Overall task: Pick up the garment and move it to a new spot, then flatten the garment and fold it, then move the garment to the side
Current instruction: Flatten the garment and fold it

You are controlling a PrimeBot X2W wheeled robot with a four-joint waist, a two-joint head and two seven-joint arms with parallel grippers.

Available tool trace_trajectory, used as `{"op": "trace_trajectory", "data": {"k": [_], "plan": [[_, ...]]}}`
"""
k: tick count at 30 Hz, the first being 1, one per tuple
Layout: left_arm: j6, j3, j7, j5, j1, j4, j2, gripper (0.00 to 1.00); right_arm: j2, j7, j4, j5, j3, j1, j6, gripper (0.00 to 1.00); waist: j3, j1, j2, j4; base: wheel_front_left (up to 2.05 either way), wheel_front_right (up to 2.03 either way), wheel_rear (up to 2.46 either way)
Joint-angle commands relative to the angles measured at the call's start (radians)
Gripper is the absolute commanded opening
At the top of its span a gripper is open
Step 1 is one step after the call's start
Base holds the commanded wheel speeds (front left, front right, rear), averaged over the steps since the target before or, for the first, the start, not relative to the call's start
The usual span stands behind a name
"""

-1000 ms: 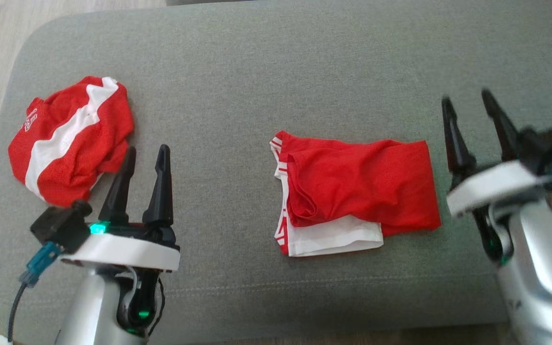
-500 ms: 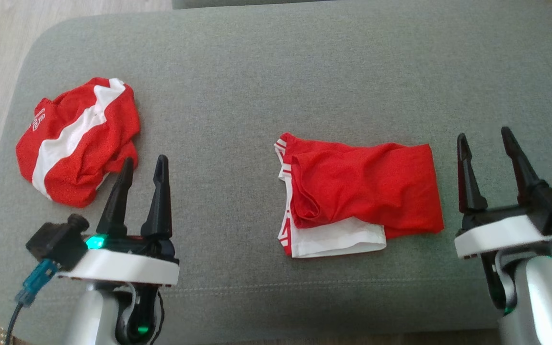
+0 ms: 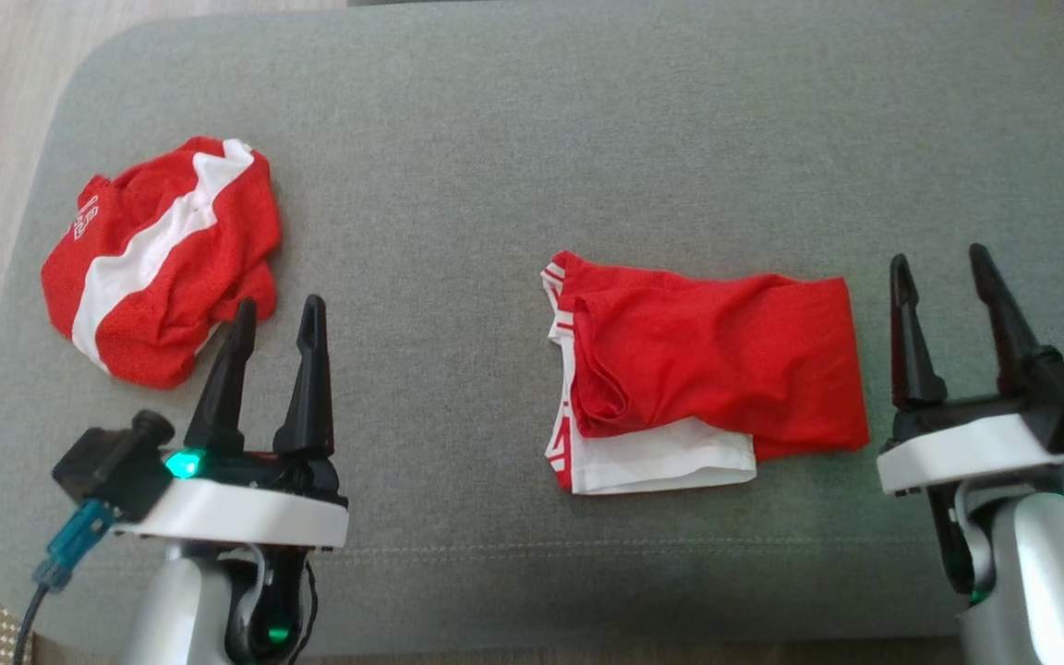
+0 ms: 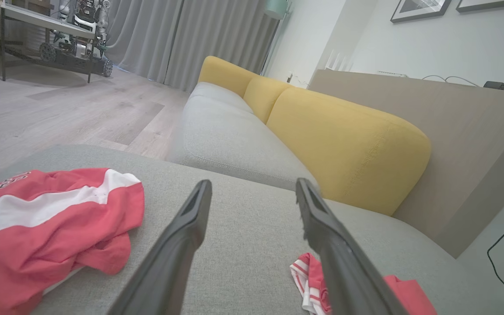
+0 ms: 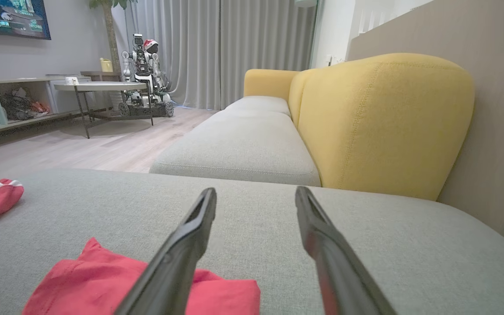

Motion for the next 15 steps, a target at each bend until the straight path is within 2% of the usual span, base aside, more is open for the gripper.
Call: {"op": "trace_trajectory", "data": {"k": [1, 6, 15], "plan": [[0.006, 0.026, -0.012, 0.005, -0.039, -0.034, 0.007, 1.00, 0.008, -0.009, -0.020, 0.003, 0.035, -0.031, 0.000, 0.00, 0.013, 0.0000, -0.0001, 0.007, 0.00, 0.00, 0.00], [0.006, 0.020, -0.012, 0.000, -0.059, -0.035, 0.007, 1.00, 0.011, -0.009, 0.020, 0.007, 0.082, -0.044, 0.000, 0.00, 0.051, 0.0000, -0.0001, 0.025, 0.00, 0.00, 0.00], [0.000, 0.002, -0.012, -0.002, -0.098, -0.023, 0.007, 1.00, 0.015, -0.009, 0.235, 0.024, 0.186, -0.131, 0.000, 0.00, 0.116, 0.0000, -0.0001, 0.064, 0.00, 0.00, 0.00]]}}
